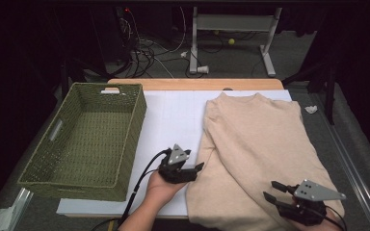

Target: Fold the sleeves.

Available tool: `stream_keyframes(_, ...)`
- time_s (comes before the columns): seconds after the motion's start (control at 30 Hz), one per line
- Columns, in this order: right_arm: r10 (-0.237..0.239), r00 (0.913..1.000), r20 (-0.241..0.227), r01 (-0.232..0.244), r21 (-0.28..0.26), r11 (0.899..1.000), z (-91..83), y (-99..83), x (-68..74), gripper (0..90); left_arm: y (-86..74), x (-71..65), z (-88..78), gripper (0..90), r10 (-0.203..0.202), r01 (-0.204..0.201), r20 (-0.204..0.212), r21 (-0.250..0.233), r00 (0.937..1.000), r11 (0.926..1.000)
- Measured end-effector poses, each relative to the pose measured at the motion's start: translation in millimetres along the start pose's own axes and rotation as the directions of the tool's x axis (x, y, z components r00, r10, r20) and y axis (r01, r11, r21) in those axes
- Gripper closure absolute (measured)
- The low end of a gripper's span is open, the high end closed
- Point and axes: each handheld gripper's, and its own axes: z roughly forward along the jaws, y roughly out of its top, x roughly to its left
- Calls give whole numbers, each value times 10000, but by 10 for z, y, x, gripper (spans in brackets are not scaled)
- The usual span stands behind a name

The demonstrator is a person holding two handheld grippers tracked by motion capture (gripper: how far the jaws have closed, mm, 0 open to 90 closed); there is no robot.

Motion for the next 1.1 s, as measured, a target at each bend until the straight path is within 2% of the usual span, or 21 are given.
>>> stream_keyframes(0.07, 77, 9999, 66, -78, 2, 10000, 57, 40, -86, 509, 116, 6, 165, 435, -92, 92, 69, 82, 9999, 9999)
stream_keyframes(0.1, 243, 9997, 20, -243, -16, 9997, 88, 44, -128, 502, 171, 8, 249, 455, -103, 105, -125, 219, 9999, 9997)
stream_keyframes(0.2, 500, 9987, 59, -499, -62, 9987, 153, 12, -204, 467, 314, -6, 502, 459, 198, -164, -477, 716, 9987, 9973)
stream_keyframes(0.27, 612, 9981, 119, -611, -95, 9981, 162, -26, -223, 410, 370, -40, 636, 457, 628, -528, -803, 1208, 9948, 9913)
stream_keyframes(0.3, 685, 9975, 192, -683, -143, 9976, 162, -44, -236, 371, 384, -59, 698, 457, 764, -614, -997, 1451, 9921, 9875)
stream_keyframes(0.33, 835, 9962, 267, -829, -218, 9963, 156, -61, -247, 343, 394, -77, 730, 456, 863, -703, -1087, 1434, 9903, 9872)
stream_keyframes(0.37, 936, 9951, 321, -928, -258, 9954, 142, -77, -260, 320, 405, -82, 746, 459, 865, -699, -1106, 1459, 9901, 9868)
stream_keyframes(0.4, 925, 9949, 397, -913, -316, 9953, 129, -87, -269, 301, 412, -91, 751, 504, 902, -741, -1058, 1473, 9903, 9863)
stream_keyframes(0.47, 977, 9940, 492, -954, -480, 9943, 106, -101, -283, 286, 409, -111, 740, 651, 1135, -971, -1078, 1468, 9877, 9844)
stream_keyframes(0.5, 1041, 9932, 525, -1012, -564, 9933, 92, -110, -290, 286, 403, -90, 722, 716, 1038, -897, -949, 1423, 9901, 9858)
stream_keyframes(0.57, 1092, 9925, 551, -1058, -614, 9925, 69, -126, -301, 286, 380, 8, 650, 778, 385, -308, -631, 1184, 9973, 9925)
stream_keyframes(0.73, 1216, 9894, 799, -1165, -664, 9910, 21, -151, -325, 284, 246, 235, 366, 800, 181, -127, -686, 776, 9975, 9969)
stream_keyframes(0.77, 1253, 9885, 851, -1196, -692, 9904, 20, -151, -333, 282, 246, 235, 366, 800, 181, -127, -686, 776, 9975, 9969)
stream_keyframes(0.87, 1268, 9878, 909, -1209, -668, 9904, 30, -154, -339, 279, 180, 339, 228, 801, 154, -104, -735, 678, 9972, 9976)
stream_keyframes(1.0, 1286, 9871, 949, -1233, -598, 9906, 57, -148, -327, 276, 88, 450, 140, 801, 73, -8, -904, 720, 9959, 9974)
stream_keyframes(1.1, 1242, 9875, 969, -1188, -600, 9911, 65, -143, -320, 271, 43, 524, 131, 807, -136, 221, -1195, 699, 9927, 9973)
